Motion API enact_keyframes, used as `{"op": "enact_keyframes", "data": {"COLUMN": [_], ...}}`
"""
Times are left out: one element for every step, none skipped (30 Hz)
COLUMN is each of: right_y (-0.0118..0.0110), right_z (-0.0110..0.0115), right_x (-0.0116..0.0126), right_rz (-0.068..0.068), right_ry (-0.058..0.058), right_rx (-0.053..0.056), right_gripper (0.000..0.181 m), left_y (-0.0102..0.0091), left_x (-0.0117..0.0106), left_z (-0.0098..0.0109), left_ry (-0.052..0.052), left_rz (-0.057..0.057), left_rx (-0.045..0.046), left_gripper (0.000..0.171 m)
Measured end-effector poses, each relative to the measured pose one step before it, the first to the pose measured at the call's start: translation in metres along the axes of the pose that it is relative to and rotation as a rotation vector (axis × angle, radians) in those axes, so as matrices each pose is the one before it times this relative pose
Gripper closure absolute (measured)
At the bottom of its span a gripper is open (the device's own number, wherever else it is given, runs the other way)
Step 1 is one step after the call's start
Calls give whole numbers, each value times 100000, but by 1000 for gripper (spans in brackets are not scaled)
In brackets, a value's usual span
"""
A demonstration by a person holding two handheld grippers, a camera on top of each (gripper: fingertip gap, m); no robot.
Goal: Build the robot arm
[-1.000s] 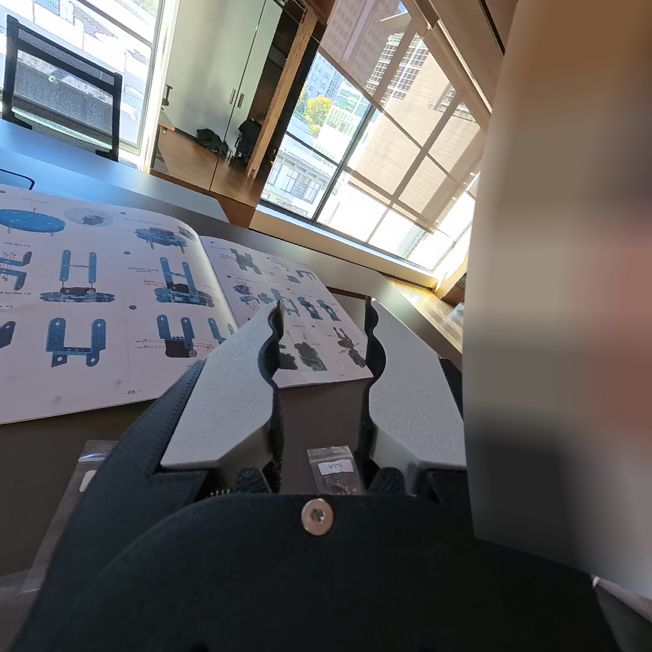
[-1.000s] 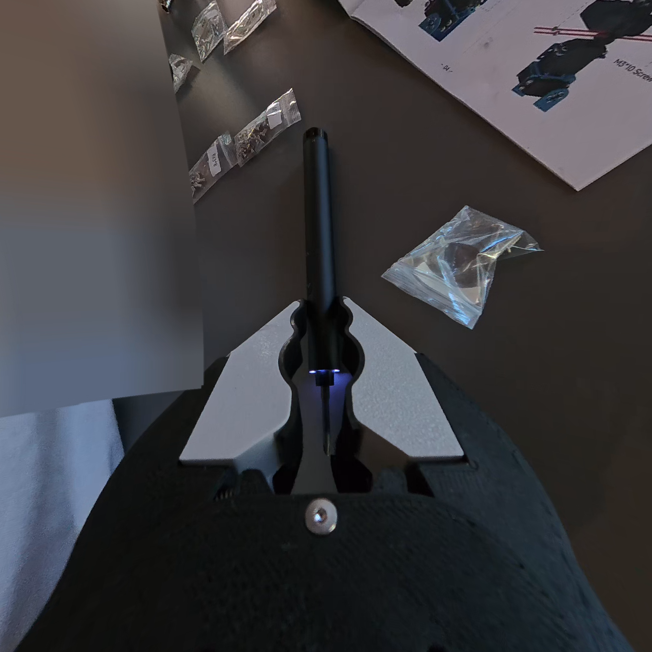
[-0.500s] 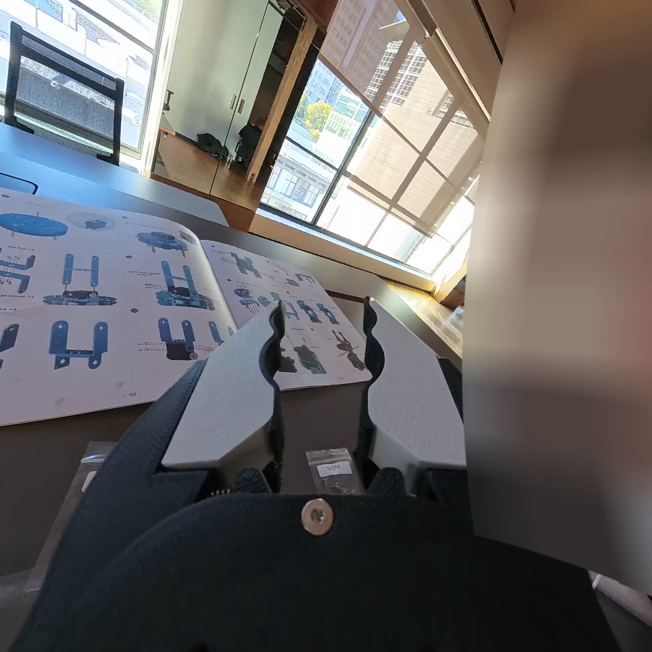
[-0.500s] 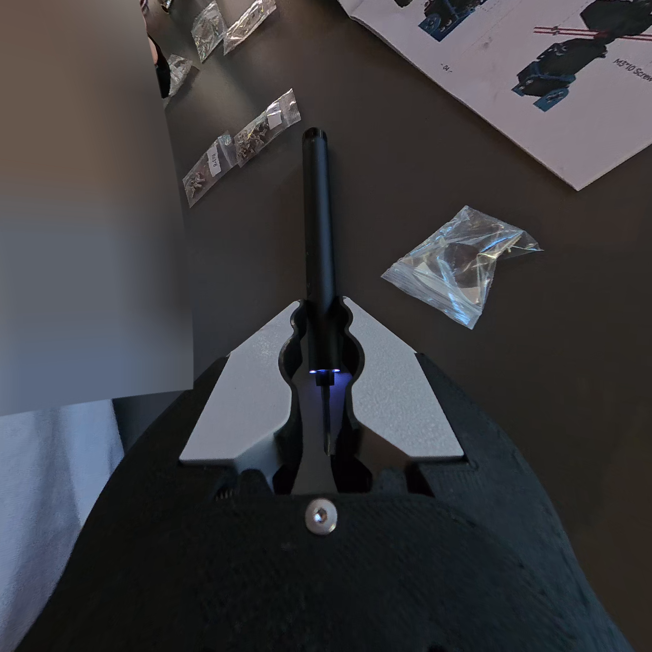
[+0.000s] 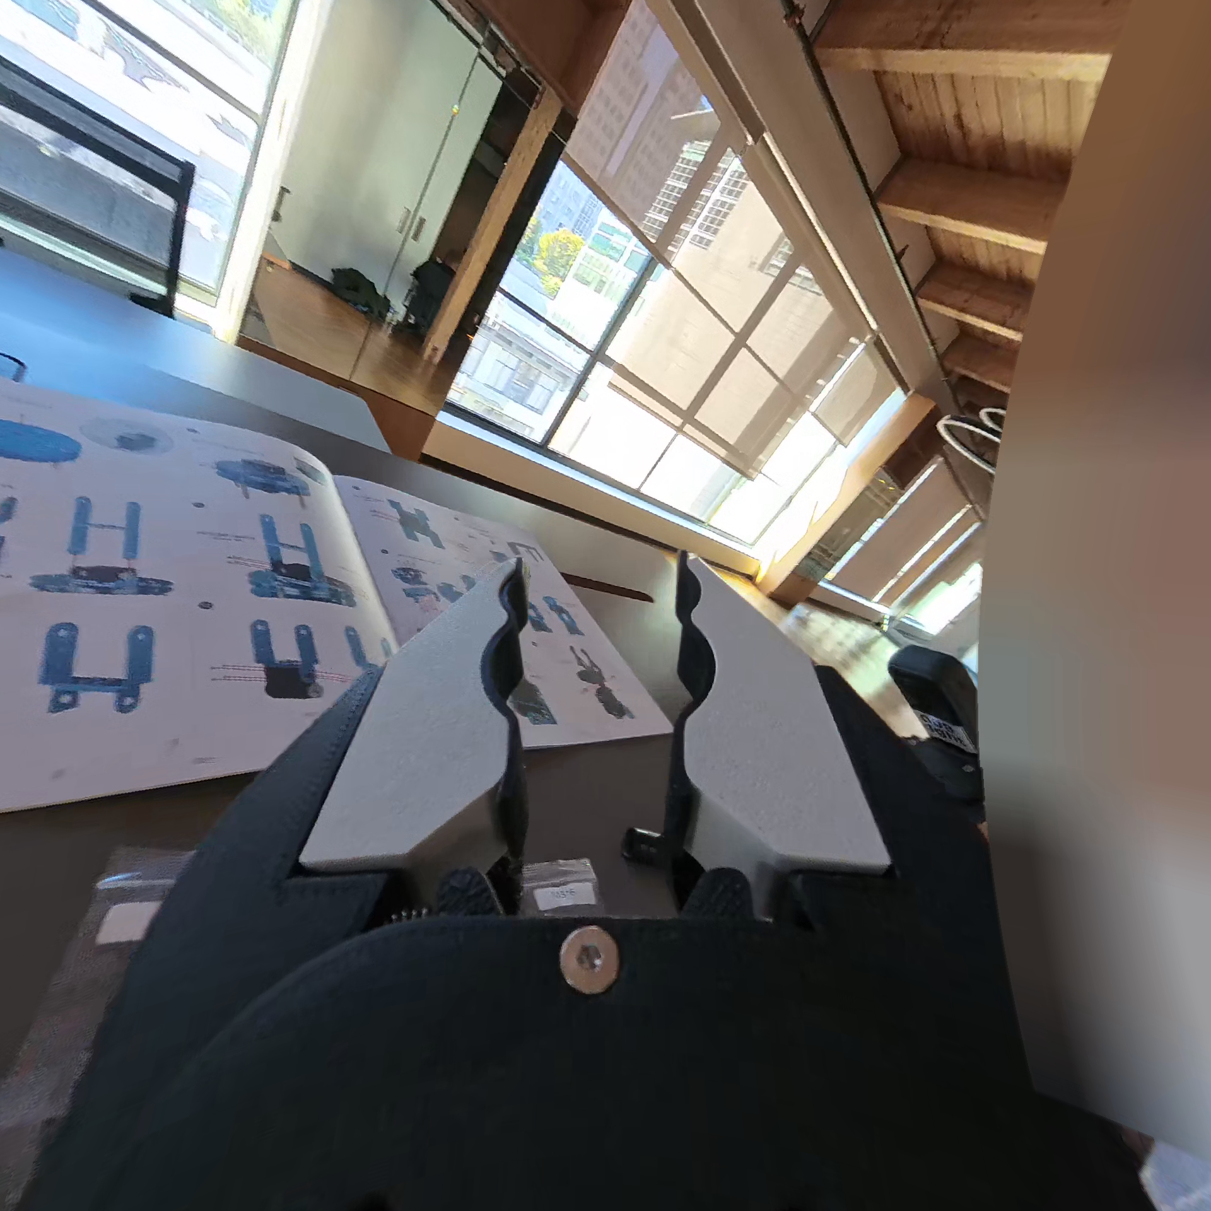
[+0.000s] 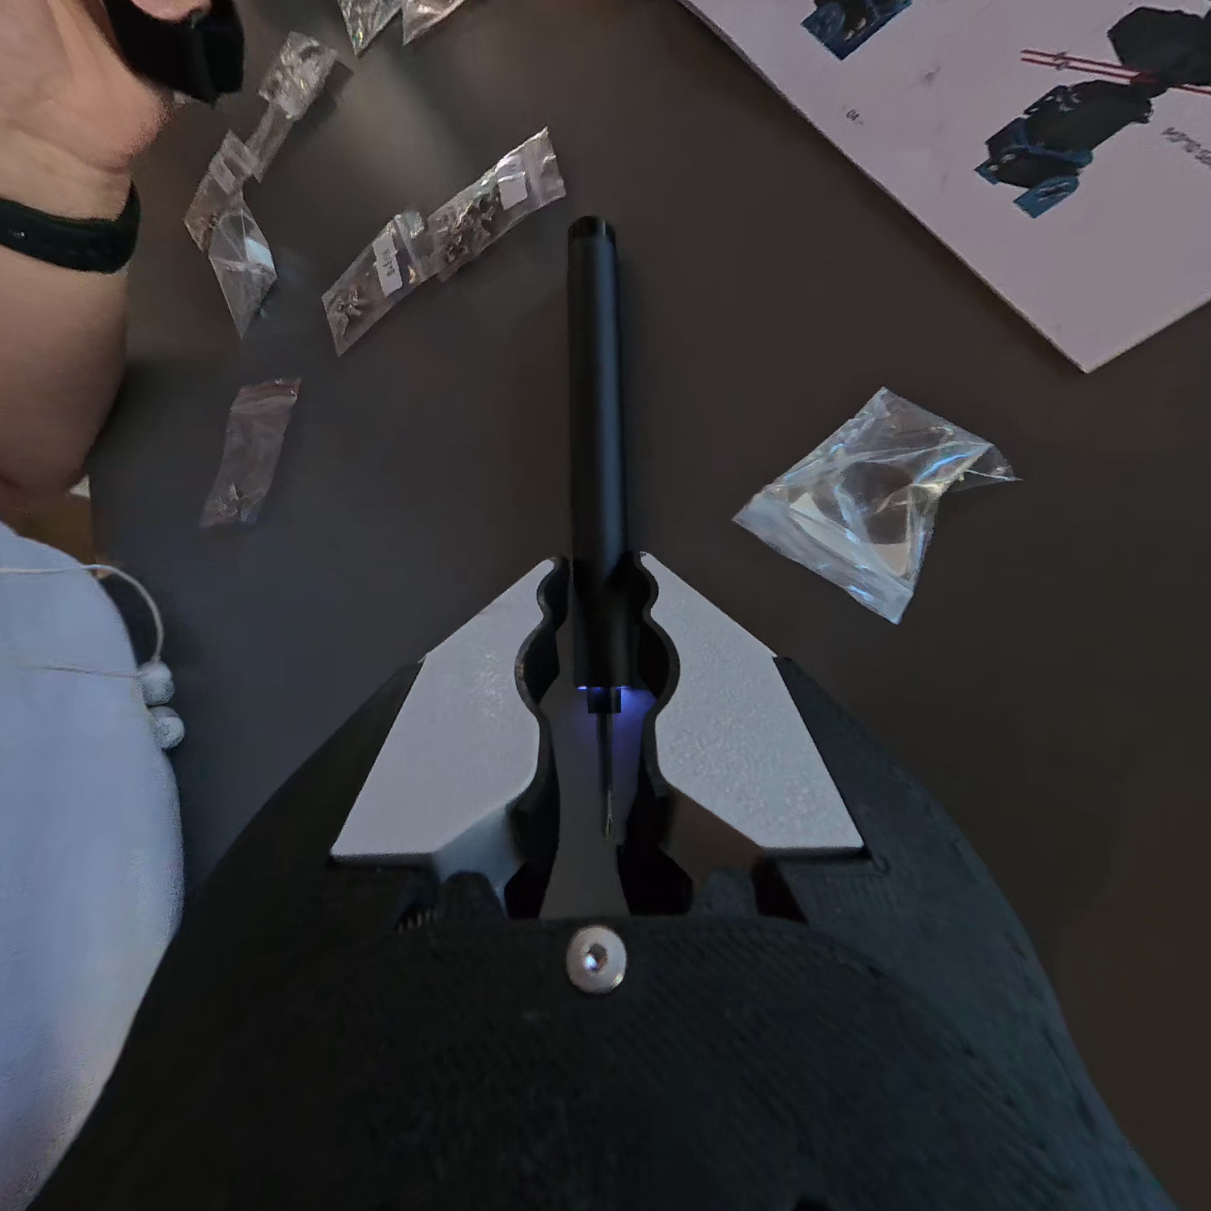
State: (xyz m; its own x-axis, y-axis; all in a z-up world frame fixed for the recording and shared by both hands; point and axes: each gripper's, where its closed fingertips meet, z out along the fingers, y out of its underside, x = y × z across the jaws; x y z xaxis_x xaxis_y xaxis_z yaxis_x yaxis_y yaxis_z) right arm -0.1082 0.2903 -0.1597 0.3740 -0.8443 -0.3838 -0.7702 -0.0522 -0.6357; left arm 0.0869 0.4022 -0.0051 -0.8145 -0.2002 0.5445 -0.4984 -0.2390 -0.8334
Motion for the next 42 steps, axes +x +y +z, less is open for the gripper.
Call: {"op": "enact_keyframes", "data": {"right_y": [14, -46, 31, 78, 6, -11, -139, -244, -338, -324, -179, -28, -83, -381, -680, -1023, -1389, -1592, -1556, -1306, -1005, -737, -501, -364, -298, -298, -286, -237, -193, -111, -31, 19, 99, 154, 154, 76, -32, -85, -46, 0, -17, -44], "right_z": [38, 85, 128, 154, 52, 12, -46, -77, -62, -21, 19, -20, -135, -285, -425, -476, -489, -415, -305, -160, -23, 110, 232, 320, 393, 448, 485, 542, 589, 656, 691, 713, 624, 485, 245, 16, -169, -268, -275, -268, -256, -240], "right_x": [-282, -247, -139, -151, -220, 11, 204, -13, -304, -326, -212, -72, 82, 255, 263, 26, -219, -462, -663, -695, -666, -690, -671, -776, -1066, -1360, -1598, -1707, -1768, -1803, -1846, -1797, -1648, -1413, -1060, -701, -419, -199, -112, -70, -56, -84], "right_rz": [-1531, -1330, -1055, -1379, -2128, -3068, -3782, -3753, -2711, -1425, -1287, -1969, -2286, -2191, -2253, -1883, -982, -403, -18, 515, 735, 418, 262, 553, 1239, 1709, 2001, 2215, 2316, 2682, 2572, 1716, 601, -252, -903, -1415, -1409, -585, 568, 1606, 2058, 2140], "right_ry": [452, 512, 1125, 1088, 1082, 2895, 4308, 3037, 888, 429, 995, 1965, 3004, 4024, 4062, 2630, 1261, 215, -509, -277, 535, 1232, 2185, 2404, 1702, 876, 461, 548, 762, 623, -47, -621, -926, -678, 386, 1578, 2336, 2416, 1870, 1240, 1009, 950], "right_rx": [-1262, -905, -1432, -1901, -1816, -2037, -899, 311, 1339, 1618, 964, 79, 209, 1513, 2891, 4128, 5552, 6148, 5554, 3814, 2107, 1167, 664, 459, 566, 971, 1157, 1175, 1170, 985, 829, 307, -1096, -2464, -2963, -2467, -1356, -634, -495, -435, -58, 361], "right_gripper": [160, 159, 159, 158, 157, 157, 156, 155, 155, 155, 155, 155, 155, 154, 154, 154, 154, 154, 154, 154, 154, 154, 154, 154, 154, 155, 154, 155, 155, 155, 155, 155, 155, 155, 154, 154, 154, 154, 154, 154, 154, 154], "left_y": [471, 530, 438, 105, -289, -444, -357, -197, -3, 161, 250, 239, 189, 160, 130, 62, 22, 10, -17, -64, -134, -164, -173, -155, -53, 187, 423, 488, 526, 665, 759, 666, 426, 304, 385, 417, 253, 110, 74, 182, 289, 210], "left_x": [240, 266, 426, 786, 1145, 1221, 1054, 992, 960, 747, 455, 269, 70, -230, -479, -667, -981, -1502, -2205, -2832, -3259, -3587, -3831, -3831, -3476, -2709, -1833, -1257, -878, -679, -593, -340, 5, 150, 56, -188, -249, -2, 262, 314, 76, -111], "left_z": [312, 308, 256, 104, -88, -301, -519, -784, -1114, -1463, -1842, -2175, -2413, -2562, -2623, -2579, -2512, -2425, -2347, -2150, -1813, -1325, -713, -45, 673, 1279, 1659, 1780, 1762, 1665, 1477, 1250, 974, 796, 752, 709, 647, 579, 528, 476, 398, 297], "left_ry": [1418, 955, 1258, 2754, 4025, 3307, 1017, -542, -1371, -2809, -4192, -4421, -4467, -5031, -5027, -4611, -5020, -6681, -9014, -10418, -10235, -9503, -8832, -7426, -4883, -982, 3086, 5040, 5480, 4827, 3522, 3336, 3969, 3984, 3114, 1506, 1117, 2637, 4103, 3895, 1932, 468], "left_rz": [1030, 1750, 914, -679, -1230, -622, 211, 903, 1855, 2630, 2530, 2095, 1686, 1128, 566, 458, 1156, 2616, 3837, 4219, 4768, 6277, 8147, 9532, 9831, 8505, 5992, 4145, 4103, 4690, 4934, 4147, 2596, 1275, 707, 499, -82, -1140, -1937, -1976, -1294, -251], "left_rx": [-1944, -2608, -2354, -763, 1636, 2842, 2525, 1489, 634, 47, -219, -95, -115, -431, -820, -1319, -2093, -2678, -2649, -2132, -1858, -2015, -1916, -1480, -1055, -1285, -2328, -2782, -2412, -2665, -3276, -3049, -2021, -1721, -2550, -2777, -1554, -523, -514, -1084, -1550, -567], "left_gripper": [125, 125, 125, 124, 123, 124, 123, 123, 122, 122, 120, 119, 119, 119, 119, 119, 120, 121, 121, 121, 119, 114, 111, 111, 111, 112, 112, 112, 113, 116, 122, 124, 126, 131, 133, 132, 133, 133, 137, 141, 145, 148]}}
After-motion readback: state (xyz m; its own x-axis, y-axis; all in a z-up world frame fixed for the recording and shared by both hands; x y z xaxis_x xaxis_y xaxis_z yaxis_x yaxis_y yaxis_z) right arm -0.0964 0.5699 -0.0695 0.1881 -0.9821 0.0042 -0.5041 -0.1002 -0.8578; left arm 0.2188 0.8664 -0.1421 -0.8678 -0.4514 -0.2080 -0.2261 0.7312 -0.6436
